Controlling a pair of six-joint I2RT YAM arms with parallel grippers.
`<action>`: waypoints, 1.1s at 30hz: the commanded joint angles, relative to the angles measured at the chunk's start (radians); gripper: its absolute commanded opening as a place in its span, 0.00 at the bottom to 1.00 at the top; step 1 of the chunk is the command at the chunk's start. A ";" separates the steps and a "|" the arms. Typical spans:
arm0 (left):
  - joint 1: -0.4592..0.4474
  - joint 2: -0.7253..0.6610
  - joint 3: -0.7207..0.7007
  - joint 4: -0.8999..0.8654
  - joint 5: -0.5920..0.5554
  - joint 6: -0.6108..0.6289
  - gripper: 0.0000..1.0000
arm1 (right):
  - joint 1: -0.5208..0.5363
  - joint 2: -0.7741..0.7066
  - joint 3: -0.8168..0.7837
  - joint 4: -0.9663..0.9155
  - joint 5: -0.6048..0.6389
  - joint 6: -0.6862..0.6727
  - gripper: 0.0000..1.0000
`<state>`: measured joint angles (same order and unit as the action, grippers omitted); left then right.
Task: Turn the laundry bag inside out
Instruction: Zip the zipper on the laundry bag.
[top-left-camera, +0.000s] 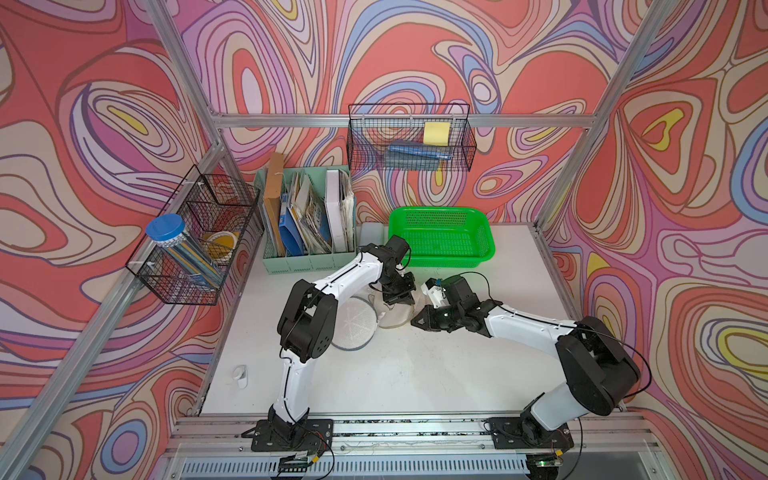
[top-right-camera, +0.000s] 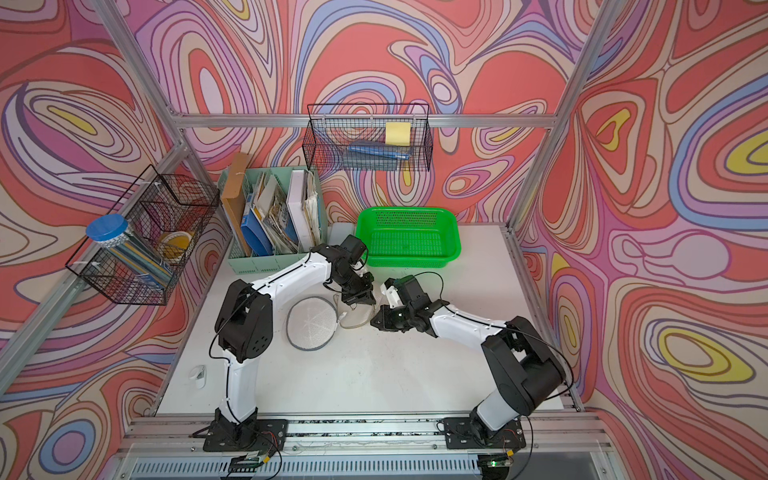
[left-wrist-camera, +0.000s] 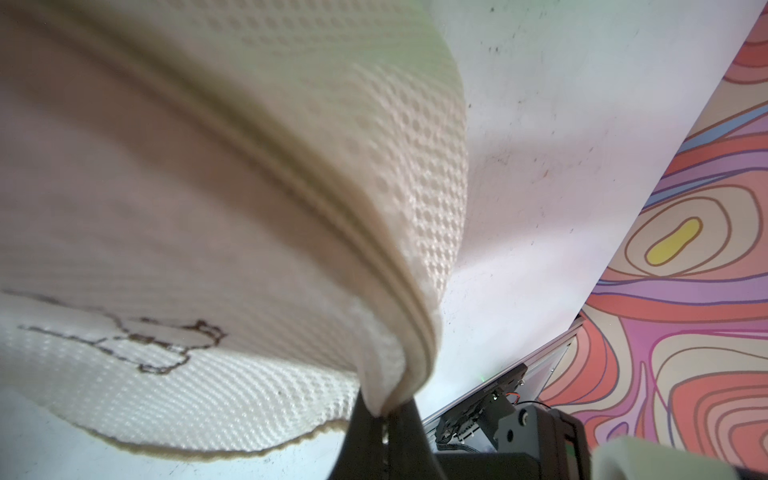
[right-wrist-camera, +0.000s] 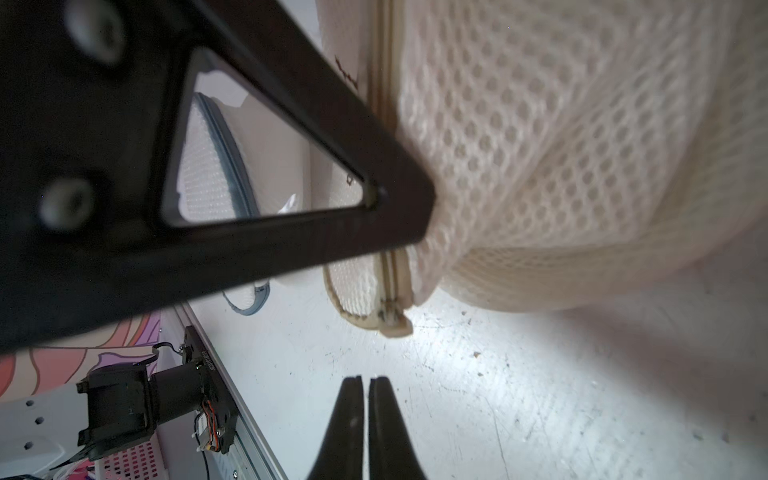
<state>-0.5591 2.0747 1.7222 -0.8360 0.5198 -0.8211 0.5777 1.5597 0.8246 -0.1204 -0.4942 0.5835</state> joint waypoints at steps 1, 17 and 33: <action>0.040 -0.001 0.013 0.052 0.045 -0.061 0.00 | 0.004 -0.029 -0.041 0.017 -0.007 0.015 0.07; 0.060 -0.093 -0.180 0.301 0.166 -0.225 0.00 | -0.066 -0.023 -0.158 0.429 -0.087 0.297 0.34; 0.060 -0.104 -0.205 0.356 0.199 -0.266 0.00 | -0.136 0.088 -0.185 0.626 -0.166 0.469 0.42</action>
<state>-0.4976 2.0014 1.5169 -0.4946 0.7048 -1.0809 0.4461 1.6291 0.6422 0.4633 -0.6437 1.0306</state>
